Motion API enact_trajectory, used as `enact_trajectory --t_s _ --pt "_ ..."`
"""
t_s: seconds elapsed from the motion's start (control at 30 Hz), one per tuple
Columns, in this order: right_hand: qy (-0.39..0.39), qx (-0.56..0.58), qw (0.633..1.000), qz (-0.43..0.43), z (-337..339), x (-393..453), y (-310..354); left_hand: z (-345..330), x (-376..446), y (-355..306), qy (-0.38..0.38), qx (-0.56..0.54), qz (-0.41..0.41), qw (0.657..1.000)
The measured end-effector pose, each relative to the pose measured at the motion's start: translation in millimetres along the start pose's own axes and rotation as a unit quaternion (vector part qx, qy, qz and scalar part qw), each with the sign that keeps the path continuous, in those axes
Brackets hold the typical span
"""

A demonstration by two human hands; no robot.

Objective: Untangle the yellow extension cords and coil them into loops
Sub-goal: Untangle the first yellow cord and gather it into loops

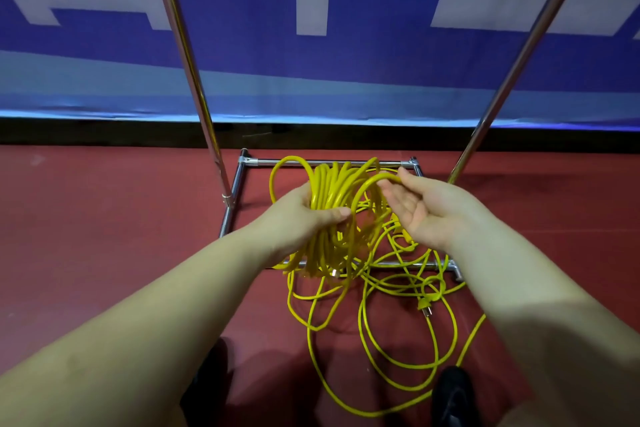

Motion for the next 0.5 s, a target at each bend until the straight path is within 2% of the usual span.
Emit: enact_trajectory --t_s 0.13,0.3,0.4,0.47,0.5 --pt "-0.015 0.004 1.0 0.007 1.2 -1.1 4.7 3.4 2.8 -0.1 -0.016 -0.005 0.009 1.0" --pt "0.011 0.093 0.996 -0.016 -6.0 -7.7 3.5 1.0 -1.2 0.7 0.019 0.016 0.02 0.999" --pt "0.027 0.107 0.994 -0.003 -9.3 -8.7 4.6 -4.4 -4.6 -0.3 0.036 -0.015 0.027 0.999" --pt "0.051 0.044 0.997 0.035 -10.5 -8.1 6.5 -4.7 -4.7 -1.7 0.023 -0.043 0.028 0.998" --pt "0.056 -0.045 0.995 0.069 -10.0 -7.4 6.5 -3.9 -4.2 -1.9 0.014 -0.061 0.032 0.998"
Point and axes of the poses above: each hand's wrist, its own x-axis towards the middle knuckle, its own z-axis out of the back of the hand, y = z × x, the point moved 4 cm from there along x, towards the middle knuckle, and after that the axes turned 9 degrees about -y, right-handed, at the moved point
